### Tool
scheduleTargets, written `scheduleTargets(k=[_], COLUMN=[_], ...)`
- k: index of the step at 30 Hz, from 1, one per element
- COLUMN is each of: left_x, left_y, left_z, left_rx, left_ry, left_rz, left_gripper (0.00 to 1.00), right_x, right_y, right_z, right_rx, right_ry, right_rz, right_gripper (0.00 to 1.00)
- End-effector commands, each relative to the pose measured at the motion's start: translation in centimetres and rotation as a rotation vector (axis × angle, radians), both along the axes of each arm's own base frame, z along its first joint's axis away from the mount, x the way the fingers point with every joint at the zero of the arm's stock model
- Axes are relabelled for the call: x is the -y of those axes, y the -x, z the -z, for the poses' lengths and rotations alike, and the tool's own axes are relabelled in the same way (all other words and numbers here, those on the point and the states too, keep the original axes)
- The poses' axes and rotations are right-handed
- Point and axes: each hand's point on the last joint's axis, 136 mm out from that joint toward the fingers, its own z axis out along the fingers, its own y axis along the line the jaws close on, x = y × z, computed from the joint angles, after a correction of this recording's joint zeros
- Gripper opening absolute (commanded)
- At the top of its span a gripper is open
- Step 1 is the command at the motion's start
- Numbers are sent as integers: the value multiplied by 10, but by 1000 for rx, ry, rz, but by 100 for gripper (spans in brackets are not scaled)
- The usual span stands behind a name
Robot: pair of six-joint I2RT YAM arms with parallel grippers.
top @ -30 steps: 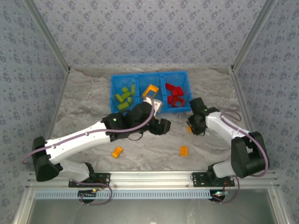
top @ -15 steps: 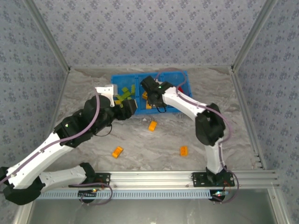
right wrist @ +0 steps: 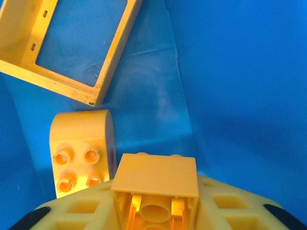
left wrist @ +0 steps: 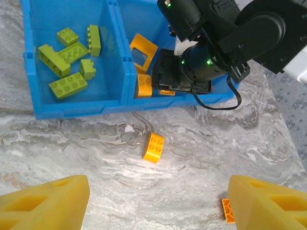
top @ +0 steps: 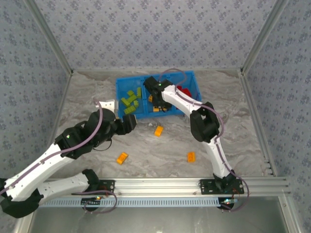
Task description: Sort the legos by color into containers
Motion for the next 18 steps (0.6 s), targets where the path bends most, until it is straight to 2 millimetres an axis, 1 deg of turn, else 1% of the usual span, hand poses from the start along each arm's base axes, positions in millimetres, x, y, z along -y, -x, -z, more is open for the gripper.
scheduleTargets(k=[1, 4, 6, 7, 10, 11, 13, 15, 16, 18], left_x=[-7, -5, -3, -3, -2, -3, -2, -2, -2, 0], left_y=[0, -1, -1, -1, -1, -1, -1, -1, -1, -1], left_z=[-1, 1, 4, 4, 5, 6, 7, 9, 9, 14], left_rx=[1, -4, -15, -17, -17, -18, -21, -28, -31, -46], left_ry=[3, -4, -9, -6, 1, 0, -2, -3, 0, 0], left_rz=[-29, -25, -20, -21, -22, -24, -25, -28, -30, -31], left_gripper=[76, 76, 76, 76, 76, 76, 76, 76, 76, 76], right_x=[3, 1, 0, -2, -4, -5, -2, 3, 4, -3], right_y=[3, 6, 6, 7, 6, 7, 11, 20, 28, 45], right_z=[7, 7, 0, -7, -39, -58, -87, -115, -129, -155], right_rx=[-24, -34, -27, -15, 55, 94, 157, 212, 248, 334], right_ry=[55, 54, 34, 23, -8, -25, -55, -100, -125, -225], right_rz=[4, 1, 8, 9, 9, 4, -1, -17, -44, -159], right_gripper=[45, 54, 56, 56, 57, 57, 57, 57, 57, 58])
